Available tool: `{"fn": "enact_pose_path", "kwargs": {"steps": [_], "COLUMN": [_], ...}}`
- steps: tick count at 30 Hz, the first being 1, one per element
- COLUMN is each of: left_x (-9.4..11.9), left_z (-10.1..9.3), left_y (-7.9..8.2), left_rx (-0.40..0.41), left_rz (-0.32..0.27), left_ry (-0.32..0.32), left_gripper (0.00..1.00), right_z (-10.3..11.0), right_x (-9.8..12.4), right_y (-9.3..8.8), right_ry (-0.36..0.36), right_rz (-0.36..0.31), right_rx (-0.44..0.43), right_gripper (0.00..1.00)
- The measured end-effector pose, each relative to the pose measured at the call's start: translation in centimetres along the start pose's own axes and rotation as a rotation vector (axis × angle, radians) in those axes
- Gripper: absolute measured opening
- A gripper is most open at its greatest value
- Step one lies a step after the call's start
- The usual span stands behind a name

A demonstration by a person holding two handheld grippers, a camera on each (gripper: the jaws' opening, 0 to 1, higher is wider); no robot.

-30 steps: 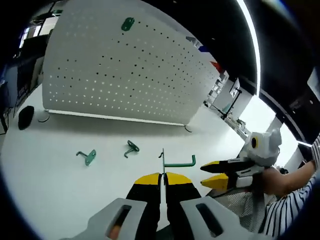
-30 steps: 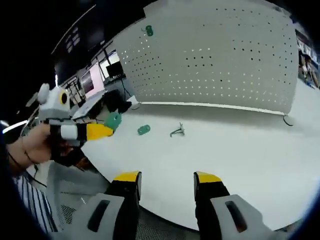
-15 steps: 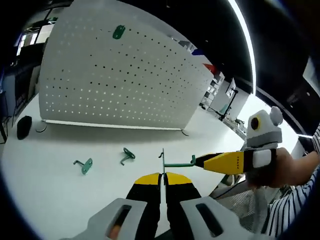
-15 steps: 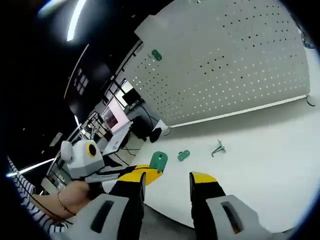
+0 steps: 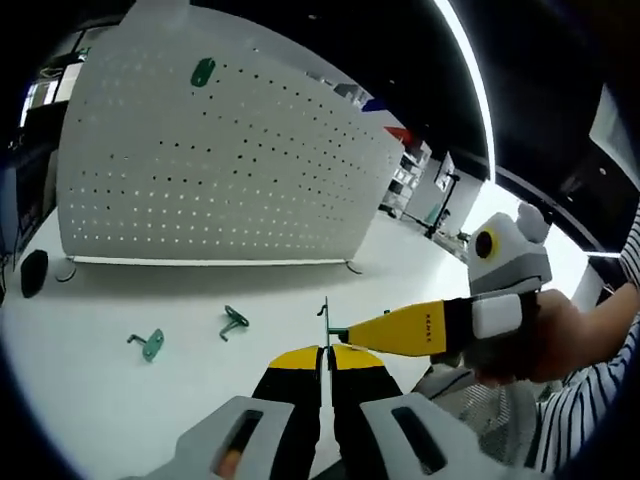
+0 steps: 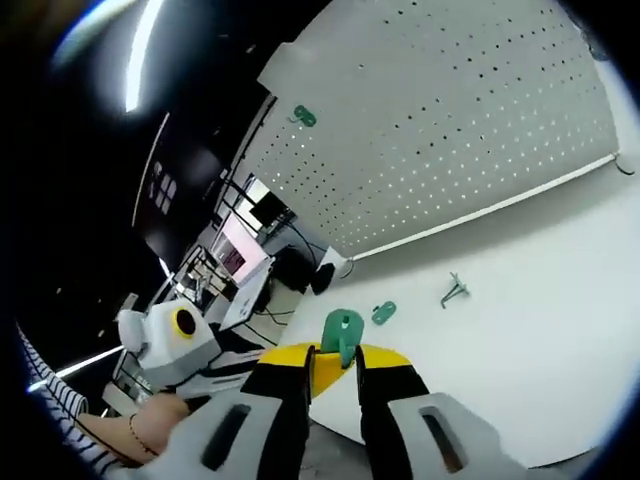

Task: Insert the hook assembly into the mounting plate slot until the hook locks in place.

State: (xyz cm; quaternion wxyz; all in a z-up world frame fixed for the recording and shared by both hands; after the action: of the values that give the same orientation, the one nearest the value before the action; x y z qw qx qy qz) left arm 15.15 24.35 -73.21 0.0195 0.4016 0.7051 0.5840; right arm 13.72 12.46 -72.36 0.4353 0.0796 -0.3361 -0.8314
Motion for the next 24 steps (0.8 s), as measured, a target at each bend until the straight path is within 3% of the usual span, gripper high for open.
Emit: {"fn": "enact_pose_path", "kwargs": {"steps": [5,7,9,21,24], "left_x": [-0.1,-0.1,0.0,0.4,0.5], "left_z": [-0.2,-0.2,-0.2,0.5,0.8], "left_y": [0.1,0.1,0.3,-0.1,-0.2], "left_rx": [-0.022,-0.023,-0.019,-0.07,-0.076], "left_rz": [-0.008,-0.009,-0.024,-0.032,-0.035], "left_ry": [-0.015,-0.017,-0.025,-0.023,-0.03], "left_gripper": [0.01,0.01,0.01,0.01,0.02], "right_z": [-0.1,-0.1,-0.3,-0.1,0.2], "right_x": [-0.1,-0.1,0.0,-0.9,-1.0], "right_y": [0.1,0.3,0.3,-0.1,-0.2], "right_ry": [0.002,0.005,-0.022,-0.011,-0.012], "right_rz": [-0.027,-0.052,-0.066,-0.036,-0.011], "right_rx": [-0.031,-0.087,-0.098,-0.128,-0.077], "right_gripper": [0.08,0.06,0.01,0.0,0.0]}}
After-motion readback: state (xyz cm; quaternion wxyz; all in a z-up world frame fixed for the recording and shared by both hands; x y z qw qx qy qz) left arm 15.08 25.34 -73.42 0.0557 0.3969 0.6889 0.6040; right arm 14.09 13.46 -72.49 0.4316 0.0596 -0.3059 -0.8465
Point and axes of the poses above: the point that each gripper's makers call its tool centre point, and the gripper's own axes: x roughly backward along the fingers, z roughly to its left, y roughly out of its top, the point moved 8 cm from there along x, roughly backward along the fingers, and after that the axes turned 12 degrees about y, right-handed, at the moved point
